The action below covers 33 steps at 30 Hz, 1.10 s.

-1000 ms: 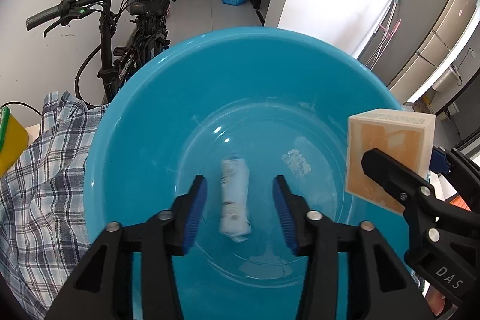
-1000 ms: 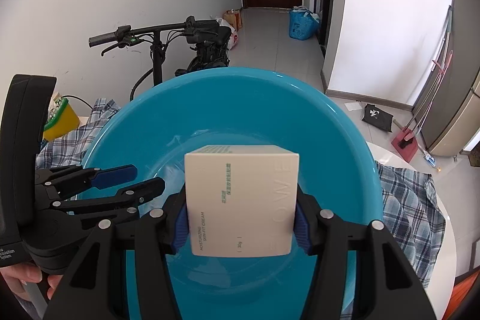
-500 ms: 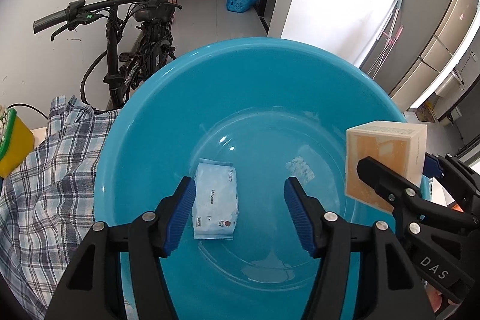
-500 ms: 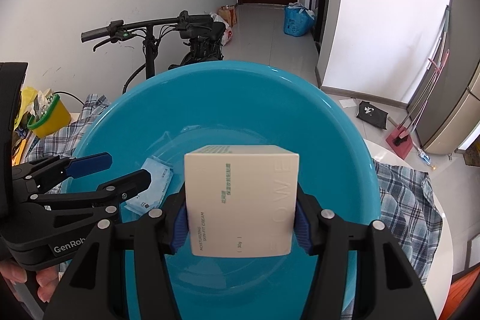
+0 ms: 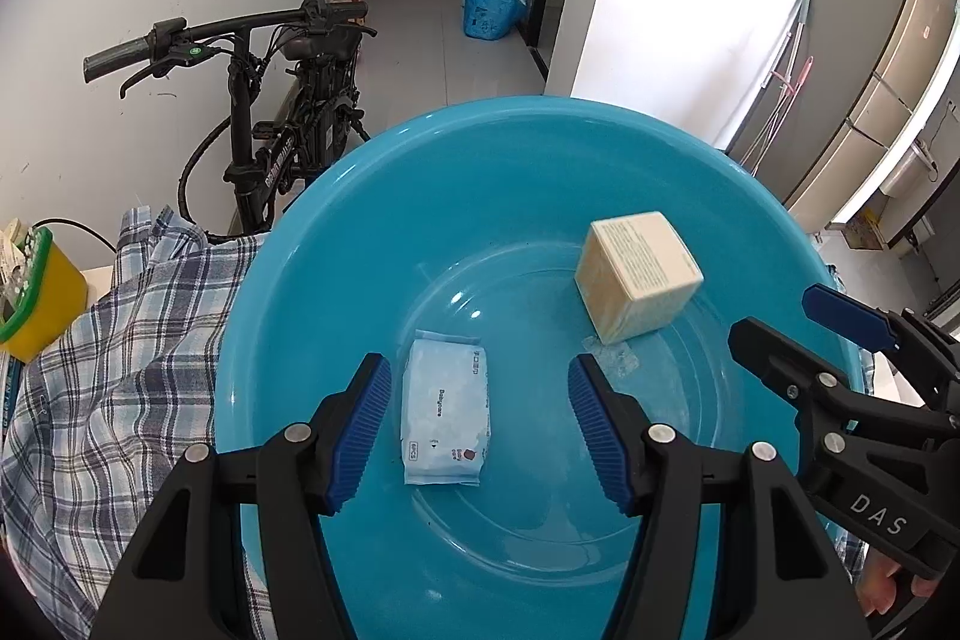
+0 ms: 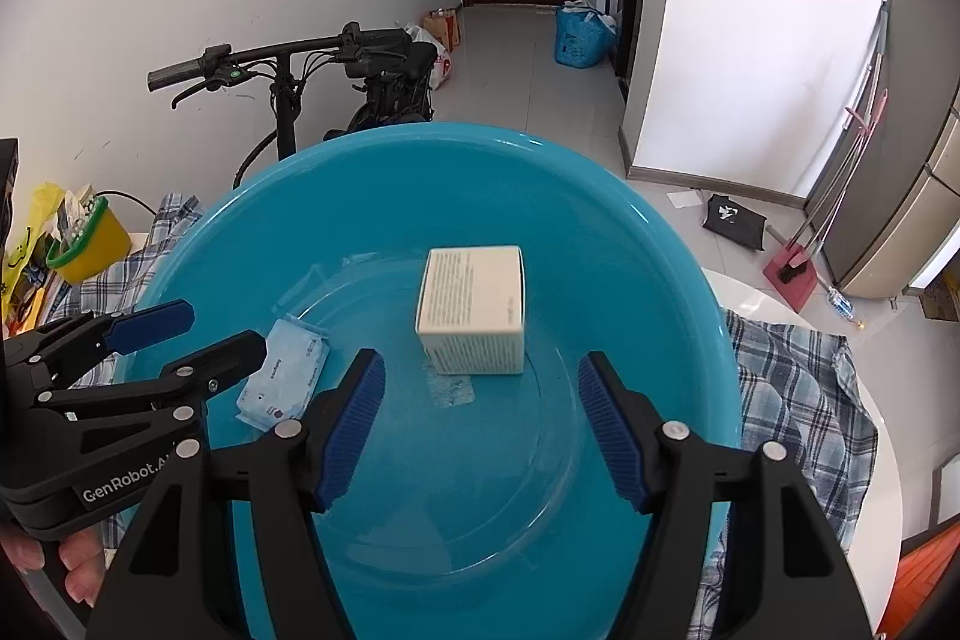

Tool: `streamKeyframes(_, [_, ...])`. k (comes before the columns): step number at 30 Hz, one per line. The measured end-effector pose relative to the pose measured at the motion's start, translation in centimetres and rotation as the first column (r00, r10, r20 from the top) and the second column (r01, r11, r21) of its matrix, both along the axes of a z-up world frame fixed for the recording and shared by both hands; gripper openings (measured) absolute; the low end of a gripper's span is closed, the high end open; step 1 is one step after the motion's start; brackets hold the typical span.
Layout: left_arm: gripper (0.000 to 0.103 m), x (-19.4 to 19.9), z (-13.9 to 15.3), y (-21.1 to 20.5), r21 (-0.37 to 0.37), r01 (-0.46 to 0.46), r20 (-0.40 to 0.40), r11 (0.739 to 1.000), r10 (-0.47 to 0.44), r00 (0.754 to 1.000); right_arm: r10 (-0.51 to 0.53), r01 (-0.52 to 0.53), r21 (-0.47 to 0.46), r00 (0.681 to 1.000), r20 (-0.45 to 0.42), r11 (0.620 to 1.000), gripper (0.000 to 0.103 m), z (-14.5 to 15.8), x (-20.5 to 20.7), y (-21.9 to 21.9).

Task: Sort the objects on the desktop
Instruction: 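Raise both grippers away from the basin back toward the table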

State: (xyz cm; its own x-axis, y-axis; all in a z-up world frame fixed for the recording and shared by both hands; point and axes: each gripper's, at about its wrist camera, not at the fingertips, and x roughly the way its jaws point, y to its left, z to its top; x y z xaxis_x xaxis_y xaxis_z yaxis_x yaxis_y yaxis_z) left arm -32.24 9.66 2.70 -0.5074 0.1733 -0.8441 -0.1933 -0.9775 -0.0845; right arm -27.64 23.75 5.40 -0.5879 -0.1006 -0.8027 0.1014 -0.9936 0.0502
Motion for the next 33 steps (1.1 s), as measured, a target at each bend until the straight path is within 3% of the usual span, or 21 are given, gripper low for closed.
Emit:
streamKeyframes(7, [0.064, 1.0, 1.6, -0.1, 0.008, -0.021, -0.072, 1.000, 0.022, 0.997, -0.002, -0.001, -0.034, 0.997, -0.082, 0.999, 0.066, 1.4, 0.8, 0.3])
streamKeyframes(10, [0.064, 1.8, 2.6, 0.0, -0.024, -0.008, -0.135, 1.000, 0.005, 0.991, -0.005, 0.000, -0.032, 0.991, -0.136, 0.999, 0.074, 2.4, 1.4, 0.4])
streamKeyframes(15, [0.064, 3.2, 4.7, -0.6, 0.031, -0.016, -0.250, 0.999, 0.024, 0.968, -0.038, 0.029, -0.041, 0.969, -0.246, 0.999, 0.076, 4.0, 2.5, 0.6])
streamKeyframes(17, [0.067, 4.0, 5.8, -0.9, 0.045, -0.029, -0.326, 0.999, 0.043, 0.944, -0.058, 0.043, -0.057, 0.954, -0.294, 0.997, 0.079, 4.7, 2.9, 1.0])
streamKeyframes(19, [0.078, 5.1, 6.9, -1.1, 0.050, -0.038, -0.416, 0.998, 0.056, 0.908, -0.075, 0.055, -0.064, 0.931, -0.356, 0.996, 0.088, 5.5, 3.5, 1.3])
streamKeyframes(21, [0.085, 6.4, 8.0, -1.3, 0.065, -0.034, -0.518, 0.997, 0.063, 0.853, -0.083, 0.064, -0.057, 0.899, -0.430, 0.996, 0.100, 6.3, 4.1, 1.3])
streamKeyframes(25, [0.092, 8.9, 9.7, -1.5, 0.053, -0.092, -0.661, 0.994, 0.104, 0.743, -0.089, 0.067, -0.062, 0.858, -0.505, 0.996, 0.103, 7.6, 5.3, 1.7])
streamKeyframes(29, [0.103, 10.5, 11.1, -2.4, 0.110, -0.045, -0.702, 0.993, 0.110, 0.703, -0.116, 0.065, -0.115, 0.844, -0.523, 0.991, 0.103, 8.6, 6.2, 2.5])
streamKeyframes(33, [0.103, 12.3, 12.5, -3.4, 0.127, -0.039, -0.741, 0.991, 0.121, 0.660, -0.128, 0.068, -0.129, 0.829, -0.544, 0.989, 0.103, 9.5, 7.4, 3.2])
